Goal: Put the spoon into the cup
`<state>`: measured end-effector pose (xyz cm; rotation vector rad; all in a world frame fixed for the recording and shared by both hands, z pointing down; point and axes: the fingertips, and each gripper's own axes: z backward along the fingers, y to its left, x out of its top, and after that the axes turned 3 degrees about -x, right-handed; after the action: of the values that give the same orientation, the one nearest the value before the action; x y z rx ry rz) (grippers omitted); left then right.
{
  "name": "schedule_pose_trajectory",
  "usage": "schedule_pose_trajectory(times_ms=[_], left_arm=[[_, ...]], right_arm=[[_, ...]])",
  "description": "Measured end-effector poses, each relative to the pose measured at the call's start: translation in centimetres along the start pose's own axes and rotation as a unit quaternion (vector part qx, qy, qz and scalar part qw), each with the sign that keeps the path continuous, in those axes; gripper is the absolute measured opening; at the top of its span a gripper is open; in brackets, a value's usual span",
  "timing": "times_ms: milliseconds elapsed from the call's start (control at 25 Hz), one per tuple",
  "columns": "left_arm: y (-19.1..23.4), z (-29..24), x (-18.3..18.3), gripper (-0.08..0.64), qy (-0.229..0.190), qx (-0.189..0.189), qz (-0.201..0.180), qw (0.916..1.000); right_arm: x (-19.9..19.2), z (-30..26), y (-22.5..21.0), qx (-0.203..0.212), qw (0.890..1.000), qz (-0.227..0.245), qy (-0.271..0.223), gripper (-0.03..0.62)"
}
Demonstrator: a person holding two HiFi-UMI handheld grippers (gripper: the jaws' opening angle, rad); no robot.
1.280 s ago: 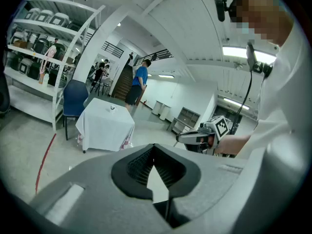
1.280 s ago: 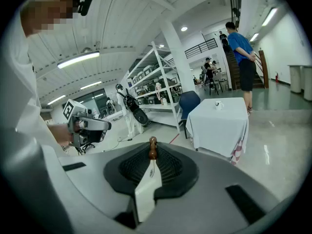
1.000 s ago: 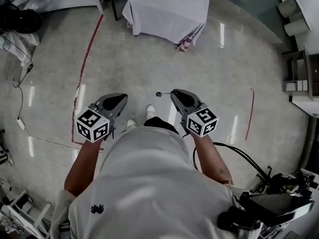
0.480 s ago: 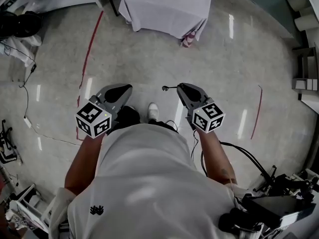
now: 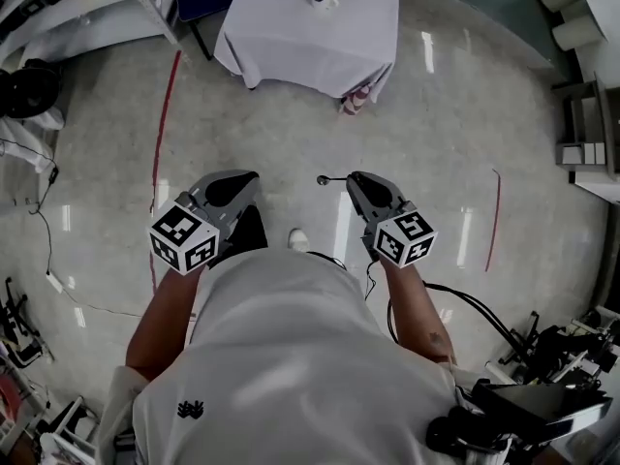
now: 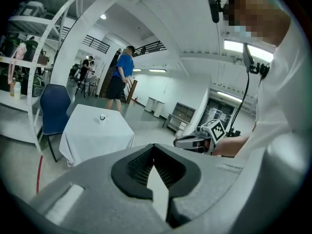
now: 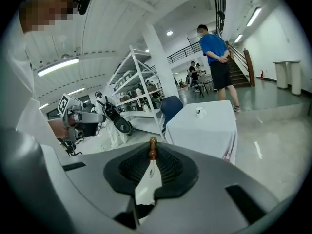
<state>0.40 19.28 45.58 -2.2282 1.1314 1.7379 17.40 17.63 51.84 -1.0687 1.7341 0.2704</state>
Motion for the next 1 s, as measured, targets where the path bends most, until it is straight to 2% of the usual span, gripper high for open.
schedule_pose_trajectory(times_ms=[280,520,640,840,1000], left_arm=[[8.8,0.9,6.4,0.011,-0.006,-0.047,-0.025,0.9986],[15.4,2.3,7.5,0.011,0.008,-0.068,-0.027,0.9973],[17.2,1.9,7.8,0.011,0.007,-0.076,-0.022,0.9969],[19.4,-0.1,8.6,0.011,0.007,-0.082,-0.017,0.9965],[22.0,-2.0,9.4,0.011,0.010,-0.065,-0.011,0.9978]], right_arm=[[7.2,-8.0,0.7,-0.034,0.999,0.015,-0.008,0.043],[11.4,-13.7,1.9,-0.055,0.998,0.010,-0.025,0.043],[12.4,-15.0,1.6,-0.062,0.998,0.011,-0.025,0.043],[13.8,-17.0,-1.2,-0.073,0.997,0.005,-0.024,0.043],[15.5,-19.3,-4.7,-0.070,0.997,-0.003,-0.029,0.043]])
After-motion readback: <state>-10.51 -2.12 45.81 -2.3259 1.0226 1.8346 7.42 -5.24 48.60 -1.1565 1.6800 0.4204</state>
